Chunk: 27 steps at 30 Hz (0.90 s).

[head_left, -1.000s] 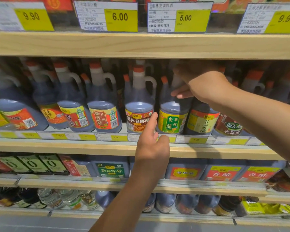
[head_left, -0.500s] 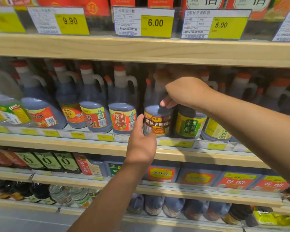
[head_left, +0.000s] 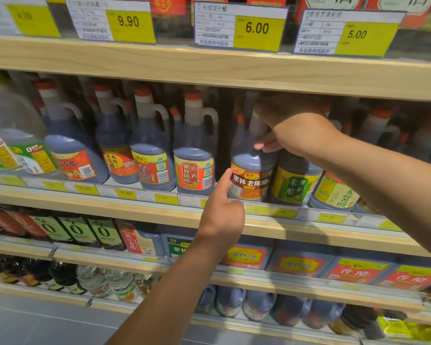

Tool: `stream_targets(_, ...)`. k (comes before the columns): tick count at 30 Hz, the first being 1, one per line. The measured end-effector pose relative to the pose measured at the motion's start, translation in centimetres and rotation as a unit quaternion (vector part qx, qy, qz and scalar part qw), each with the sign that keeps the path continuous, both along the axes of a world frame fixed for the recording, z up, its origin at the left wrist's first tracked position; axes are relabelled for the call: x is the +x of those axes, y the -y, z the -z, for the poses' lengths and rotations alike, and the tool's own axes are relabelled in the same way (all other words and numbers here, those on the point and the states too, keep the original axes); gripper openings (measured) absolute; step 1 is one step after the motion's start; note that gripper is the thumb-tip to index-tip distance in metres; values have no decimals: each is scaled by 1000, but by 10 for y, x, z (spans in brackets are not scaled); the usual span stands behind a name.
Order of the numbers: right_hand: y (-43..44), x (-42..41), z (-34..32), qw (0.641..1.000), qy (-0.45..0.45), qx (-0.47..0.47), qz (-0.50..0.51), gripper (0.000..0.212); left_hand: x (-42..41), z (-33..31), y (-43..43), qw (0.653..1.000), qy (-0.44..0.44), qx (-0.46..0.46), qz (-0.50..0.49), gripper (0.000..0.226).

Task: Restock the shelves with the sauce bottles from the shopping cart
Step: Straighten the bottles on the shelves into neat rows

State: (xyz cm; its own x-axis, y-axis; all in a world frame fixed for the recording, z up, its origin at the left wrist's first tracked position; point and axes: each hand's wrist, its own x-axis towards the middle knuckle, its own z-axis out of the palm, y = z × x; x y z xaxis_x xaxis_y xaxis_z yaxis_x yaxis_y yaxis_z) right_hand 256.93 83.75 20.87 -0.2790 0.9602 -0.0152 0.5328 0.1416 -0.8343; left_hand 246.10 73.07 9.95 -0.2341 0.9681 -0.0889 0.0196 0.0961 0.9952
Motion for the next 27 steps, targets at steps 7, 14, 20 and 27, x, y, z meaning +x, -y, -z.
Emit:
stream_targets(7,57,-35,2,888,318,329,53,53,-43,10,33,993,-1,85,-78,57)
stream_targets(14,33,-107,-1,984,152,87,22,42,-98,11,19,994,-78,2,-70,67)
stream_targets(20,23,-127,-2,1000,4,-22,12,29,-113,12,7,998,-62,-25,-17,70)
stream_targets(27,16,-122,2,1000,-14,13,2,34,-115,18,10,999,-43,3,3,67)
